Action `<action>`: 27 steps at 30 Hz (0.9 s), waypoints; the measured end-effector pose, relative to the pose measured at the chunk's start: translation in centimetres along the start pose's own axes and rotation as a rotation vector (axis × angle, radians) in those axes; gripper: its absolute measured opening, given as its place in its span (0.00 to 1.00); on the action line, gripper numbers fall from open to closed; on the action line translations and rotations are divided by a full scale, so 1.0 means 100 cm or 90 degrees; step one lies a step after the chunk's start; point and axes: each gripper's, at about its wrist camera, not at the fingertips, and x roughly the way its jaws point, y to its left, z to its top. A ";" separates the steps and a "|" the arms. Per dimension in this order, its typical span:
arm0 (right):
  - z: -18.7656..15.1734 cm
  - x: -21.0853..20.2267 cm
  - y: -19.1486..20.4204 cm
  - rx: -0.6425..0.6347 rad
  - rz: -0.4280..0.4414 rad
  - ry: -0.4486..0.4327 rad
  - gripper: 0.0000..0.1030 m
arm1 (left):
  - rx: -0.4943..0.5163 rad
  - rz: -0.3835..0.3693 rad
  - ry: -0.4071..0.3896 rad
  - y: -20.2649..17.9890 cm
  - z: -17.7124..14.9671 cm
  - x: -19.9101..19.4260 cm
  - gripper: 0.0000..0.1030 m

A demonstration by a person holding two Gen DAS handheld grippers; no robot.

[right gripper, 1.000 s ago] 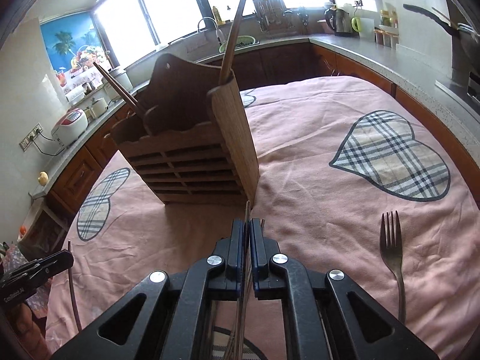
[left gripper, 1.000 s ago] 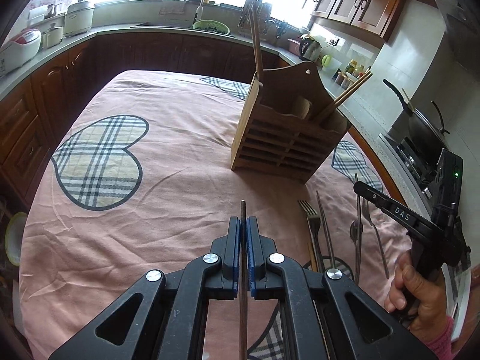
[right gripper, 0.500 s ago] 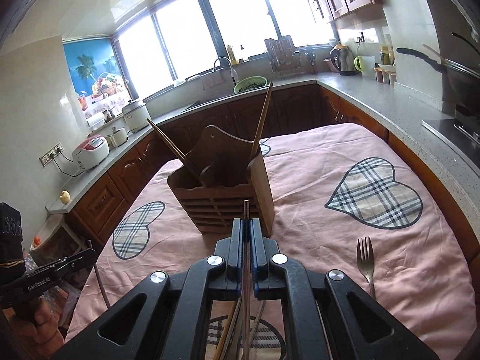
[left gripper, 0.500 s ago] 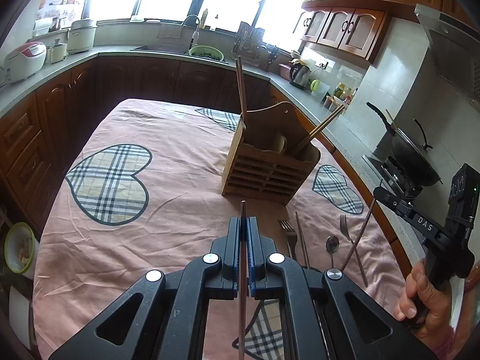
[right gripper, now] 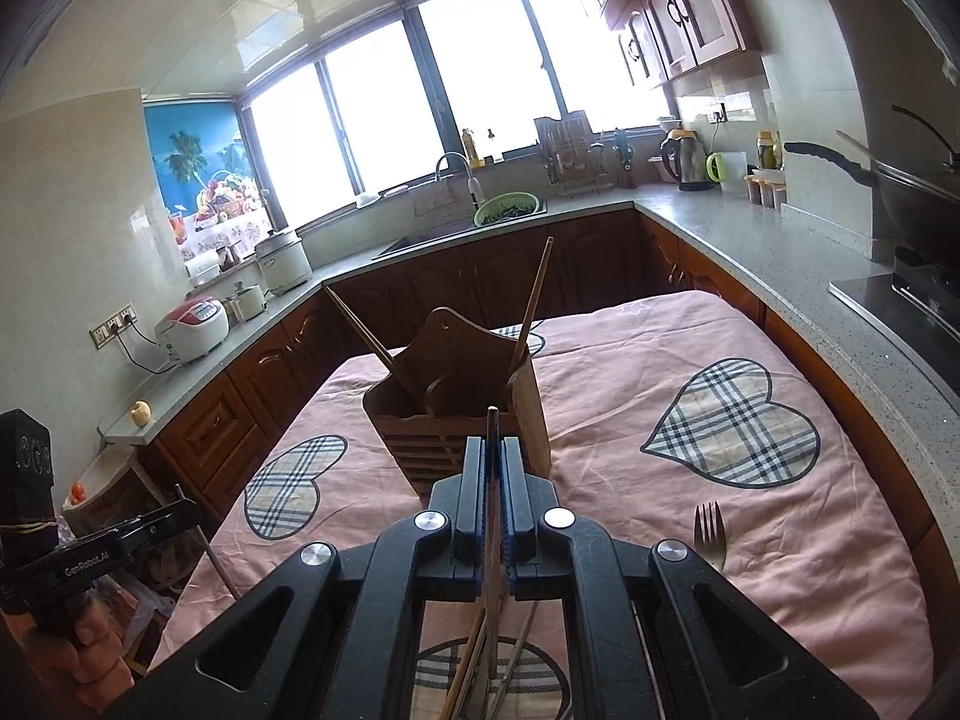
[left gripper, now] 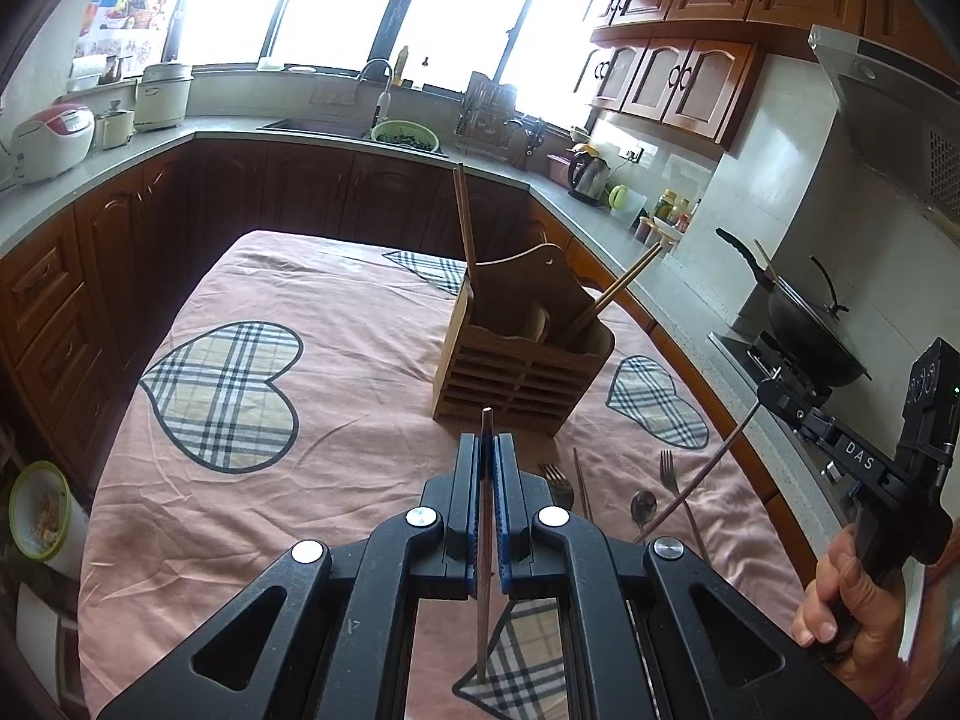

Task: Organize utensils
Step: 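Lift both chopsticks and lower them into the wooden holder with both tools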

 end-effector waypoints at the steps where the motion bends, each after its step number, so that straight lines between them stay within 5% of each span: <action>1: 0.000 -0.001 0.000 0.000 0.000 -0.002 0.04 | 0.001 -0.001 -0.001 0.000 0.001 -0.001 0.03; 27: 0.045 0.003 -0.001 0.005 0.009 -0.077 0.04 | -0.001 -0.011 -0.100 0.004 0.060 0.003 0.03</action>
